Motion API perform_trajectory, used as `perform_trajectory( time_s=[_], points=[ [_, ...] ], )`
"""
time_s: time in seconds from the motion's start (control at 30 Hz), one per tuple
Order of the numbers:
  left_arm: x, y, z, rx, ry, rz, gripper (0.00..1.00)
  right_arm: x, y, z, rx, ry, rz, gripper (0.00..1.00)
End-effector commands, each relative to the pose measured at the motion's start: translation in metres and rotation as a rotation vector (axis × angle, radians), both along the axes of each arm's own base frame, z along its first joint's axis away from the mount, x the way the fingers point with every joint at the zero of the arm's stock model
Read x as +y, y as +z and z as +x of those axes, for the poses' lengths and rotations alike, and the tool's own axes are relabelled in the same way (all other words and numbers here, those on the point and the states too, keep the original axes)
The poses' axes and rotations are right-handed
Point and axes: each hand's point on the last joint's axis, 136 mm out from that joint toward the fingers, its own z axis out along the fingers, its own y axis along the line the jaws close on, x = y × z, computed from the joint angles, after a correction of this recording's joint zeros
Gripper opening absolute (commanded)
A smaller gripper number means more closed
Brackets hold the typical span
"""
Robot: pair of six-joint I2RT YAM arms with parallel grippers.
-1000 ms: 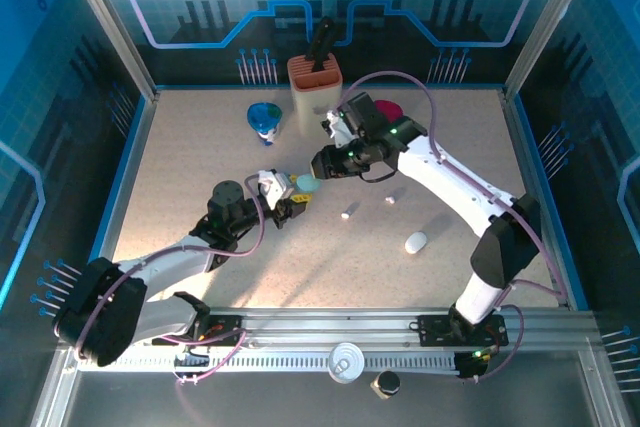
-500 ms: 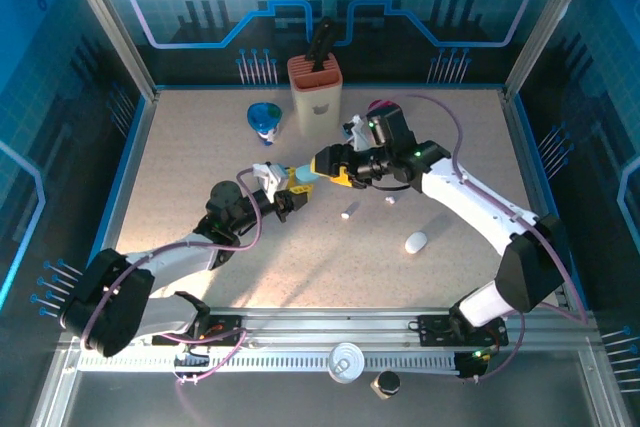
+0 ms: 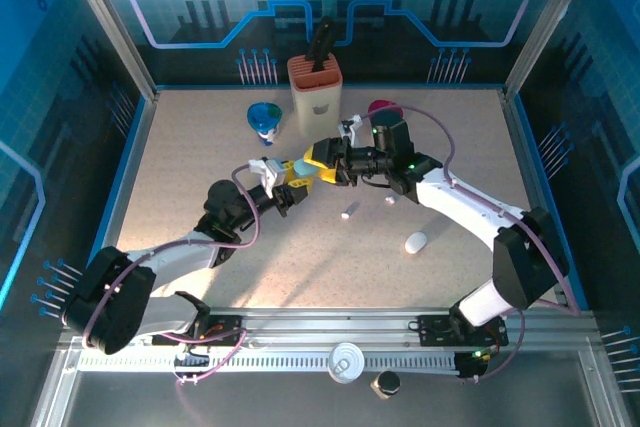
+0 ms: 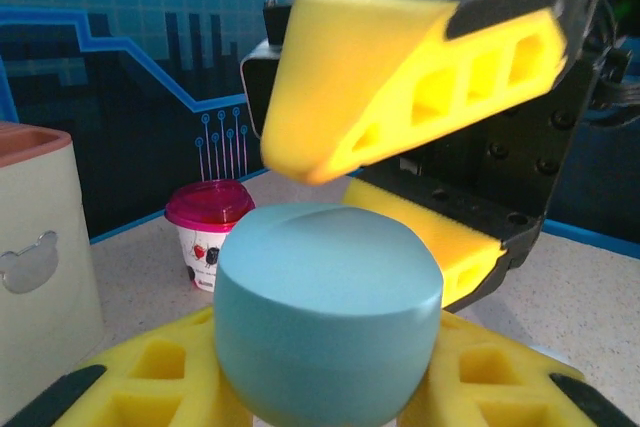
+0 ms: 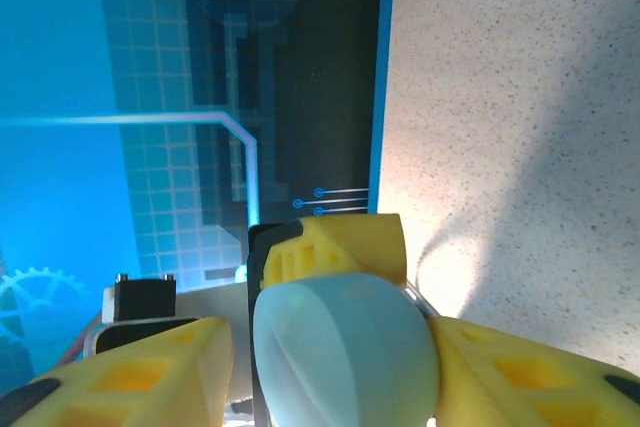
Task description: Insert the wireless bluetooth earbuds into the charging case
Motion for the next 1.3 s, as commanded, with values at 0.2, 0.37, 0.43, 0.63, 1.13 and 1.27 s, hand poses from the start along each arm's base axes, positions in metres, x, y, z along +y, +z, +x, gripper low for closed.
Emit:
perform_trajectory(
  time_s=[0.2, 0.37, 0.43, 0.63, 1.13, 1.27],
  points=[
    [-0.005, 0.013, 0.000, -0.022, -0.017, -0.038, 0.30, 0.008, 0.015, 0.000, -0.015, 0.040, 0.092, 0.44],
    [-0.004, 0.011, 0.000, -0.021, -0.012, -0.037, 0.31, 0.008, 0.014, 0.002, -0.011, 0.030, 0.103, 0.23],
    [-0.003, 0.009, -0.001, -0.018, -0.013, -0.036, 0.32, 0.008, 0.011, 0.002, -0.007, 0.027, 0.099, 0.20],
    [-0.002, 0.000, -0.005, -0.004, -0.017, -0.005, 0.56, -0.006, -0.008, 0.011, -0.001, -0.035, 0.042, 0.12],
    [-0.004, -0.062, -0.040, 0.109, -0.153, 0.309, 0.99, -0.096, -0.133, 0.058, 0.007, -0.239, -0.500, 0.12],
    [-0.005, -0.066, -0.043, 0.132, -0.169, 0.318, 0.99, -0.095, -0.158, 0.080, 0.006, -0.242, -0.570, 0.13]
  ],
)
